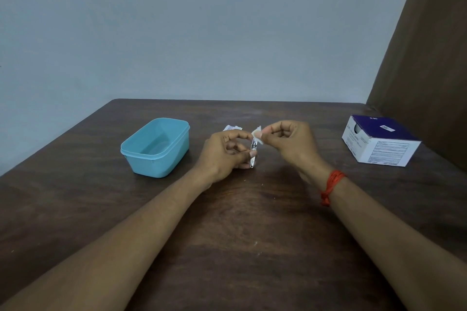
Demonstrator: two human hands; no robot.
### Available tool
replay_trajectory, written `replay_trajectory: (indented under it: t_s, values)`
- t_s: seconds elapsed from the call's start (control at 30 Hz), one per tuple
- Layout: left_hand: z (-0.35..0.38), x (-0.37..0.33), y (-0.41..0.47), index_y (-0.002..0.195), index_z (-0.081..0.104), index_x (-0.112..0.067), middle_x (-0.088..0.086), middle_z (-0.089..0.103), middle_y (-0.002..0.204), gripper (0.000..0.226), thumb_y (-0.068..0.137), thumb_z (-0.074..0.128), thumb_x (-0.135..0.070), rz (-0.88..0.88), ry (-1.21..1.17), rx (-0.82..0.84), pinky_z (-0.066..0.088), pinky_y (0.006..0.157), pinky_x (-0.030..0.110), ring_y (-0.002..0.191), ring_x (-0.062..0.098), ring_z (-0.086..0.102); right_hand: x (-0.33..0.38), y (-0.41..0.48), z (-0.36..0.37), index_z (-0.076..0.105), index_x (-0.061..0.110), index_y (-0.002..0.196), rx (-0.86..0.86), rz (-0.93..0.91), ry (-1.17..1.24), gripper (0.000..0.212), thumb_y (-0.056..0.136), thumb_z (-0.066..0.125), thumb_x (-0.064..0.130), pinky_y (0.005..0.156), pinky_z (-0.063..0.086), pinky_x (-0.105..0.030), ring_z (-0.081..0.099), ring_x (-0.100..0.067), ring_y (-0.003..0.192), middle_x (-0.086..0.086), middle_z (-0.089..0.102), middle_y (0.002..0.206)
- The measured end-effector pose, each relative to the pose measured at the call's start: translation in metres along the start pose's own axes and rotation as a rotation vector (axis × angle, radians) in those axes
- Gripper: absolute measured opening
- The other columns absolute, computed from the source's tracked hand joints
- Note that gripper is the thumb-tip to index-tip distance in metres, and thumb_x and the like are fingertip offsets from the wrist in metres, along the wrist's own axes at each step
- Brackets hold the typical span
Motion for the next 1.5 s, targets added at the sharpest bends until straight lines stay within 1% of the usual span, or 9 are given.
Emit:
replay_trajectory:
  t_s: [0.1,0.27,0.47,0.63,0.87,1.03,1.17,1.33,1.5]
  values:
    - [0.001,0.000,0.000,0.101,0.073,-0.021,0.019,0.074,0.079,0.029,0.082,0.079,0.000,0.000,0.005,0.009,0.063,0.069,0.034,0.079,0.032,0.075,0.002,0.004,-0.004,0.075,0.023,0.069,-0.028,-0.027,0.018,0.017,0.073,0.089,0.032,0.059,0.047,-0.019,0.059,-0.003,0.059,0.009,0.070,0.063]
    - [0.000,-0.002,-0.001,0.100,0.072,-0.023,0.025,0.073,0.085,0.030,0.083,0.078,0.002,0.009,0.017,0.003,0.062,0.067,0.032,0.076,0.027,0.073,-0.004,-0.003,0.004,0.075,0.021,0.066,0.180,0.079,-0.084,0.019,0.071,0.091,0.028,0.046,0.037,-0.011,0.049,0.002,0.045,0.006,0.066,0.057]
    - [0.002,-0.002,-0.001,0.103,0.072,-0.020,0.016,0.075,0.079,0.028,0.083,0.079,-0.001,0.001,0.016,0.020,0.062,0.067,0.031,0.077,0.028,0.075,0.008,0.001,-0.005,0.075,0.020,0.071,-0.012,-0.019,0.009,0.015,0.075,0.088,0.026,0.059,0.048,-0.017,0.062,-0.001,0.060,0.007,0.072,0.065]
    - [0.000,-0.003,-0.001,0.101,0.073,-0.022,0.024,0.072,0.084,0.030,0.082,0.079,0.001,0.012,0.026,0.002,0.062,0.065,0.030,0.073,0.023,0.072,0.005,-0.004,0.001,0.075,0.017,0.069,0.181,0.054,-0.071,0.016,0.073,0.090,0.023,0.048,0.040,-0.012,0.052,0.001,0.048,0.004,0.069,0.060]
    - [0.003,-0.004,-0.002,0.112,0.072,-0.011,0.026,0.073,0.085,0.031,0.083,0.079,-0.001,0.000,0.033,0.023,0.063,0.068,0.031,0.076,0.028,0.073,0.018,-0.002,-0.010,0.073,0.020,0.072,-0.035,-0.042,0.044,0.016,0.077,0.087,0.026,0.049,0.040,-0.010,0.051,0.005,0.048,0.017,0.063,0.056]
    - [0.001,-0.005,-0.002,0.105,0.075,-0.012,0.019,0.069,0.074,0.026,0.084,0.077,0.002,0.010,0.066,0.005,0.063,0.067,0.032,0.069,0.019,0.070,0.020,-0.005,-0.006,0.073,0.019,0.076,0.047,0.039,0.099,0.014,0.079,0.085,0.025,0.047,0.042,-0.018,0.049,-0.003,0.050,0.008,0.064,0.063]
    - [-0.001,-0.007,-0.003,0.092,0.075,-0.018,0.029,0.070,0.083,0.026,0.085,0.073,0.007,0.028,0.062,-0.045,0.063,0.064,0.030,0.073,0.025,0.072,0.015,-0.009,-0.002,0.076,0.011,0.083,0.191,0.155,0.062,0.013,0.080,0.084,0.021,0.048,0.043,-0.021,0.049,-0.007,0.053,0.002,0.069,0.066]
    - [-0.004,-0.004,-0.001,0.114,0.070,-0.013,0.006,0.074,0.072,0.034,0.085,0.075,0.004,-0.013,0.030,-0.095,0.064,0.071,0.036,0.071,0.016,0.073,0.013,-0.007,-0.008,0.078,0.009,0.087,0.178,0.210,0.082,0.015,0.080,0.083,0.021,0.048,0.044,-0.021,0.050,-0.006,0.054,0.000,0.071,0.070]
    - [-0.002,-0.005,-0.004,0.093,0.076,-0.011,0.005,0.078,0.078,0.021,0.082,0.076,0.006,-0.024,-0.004,-0.101,0.061,0.066,0.024,0.074,0.016,0.076,0.006,-0.011,0.001,0.078,0.011,0.082,0.258,0.264,0.080,0.013,0.079,0.084,0.023,0.045,0.040,-0.021,0.047,-0.007,0.052,0.004,0.070,0.066]
Point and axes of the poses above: each hand's wrist, its own y-axis towards the middle knuckle, its own z-axis out of the palm, x = y × z, the point moved 4 cm from there along y, towards the middle knuckle
